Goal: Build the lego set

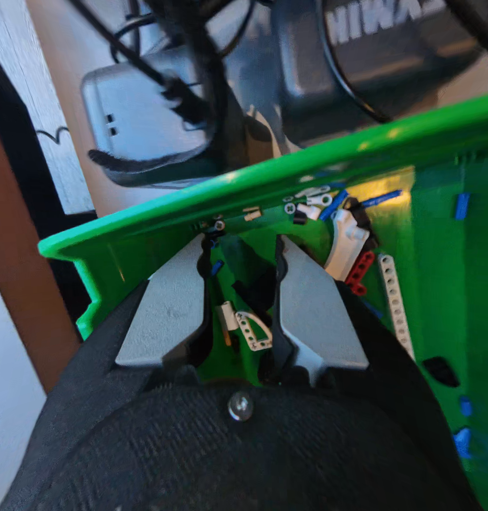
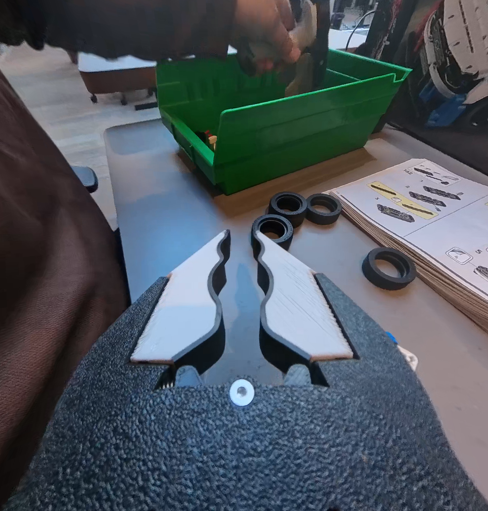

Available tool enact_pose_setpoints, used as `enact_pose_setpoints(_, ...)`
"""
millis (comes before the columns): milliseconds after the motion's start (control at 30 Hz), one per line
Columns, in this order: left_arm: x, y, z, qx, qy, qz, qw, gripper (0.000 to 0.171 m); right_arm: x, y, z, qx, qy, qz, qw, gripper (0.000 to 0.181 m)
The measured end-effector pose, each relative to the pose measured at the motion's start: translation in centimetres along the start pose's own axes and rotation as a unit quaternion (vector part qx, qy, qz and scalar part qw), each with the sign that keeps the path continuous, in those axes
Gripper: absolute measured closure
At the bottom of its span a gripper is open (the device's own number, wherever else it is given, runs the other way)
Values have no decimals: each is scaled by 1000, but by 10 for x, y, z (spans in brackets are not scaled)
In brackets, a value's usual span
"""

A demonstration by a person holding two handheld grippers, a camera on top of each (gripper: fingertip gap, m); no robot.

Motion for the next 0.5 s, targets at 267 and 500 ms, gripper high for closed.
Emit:
enact_pose_setpoints(267,10,-1,7,-144,-11,-63,987,138,-19,5,11,28,-44,30,998,167)
enact_pose_setpoints(500,14,-7,6,-175,-32,-30,984,155,-32,19,18,65,-79,60,993,167)
Point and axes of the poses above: each gripper's, where its closed fingertips meet, x out along the fingers, z out of its top, y = z × x across the jaws, the point moved 5 cm from there along -x, back along the fingers, and after that the axes turned 7 degrees about z, right-handed, at the moved point
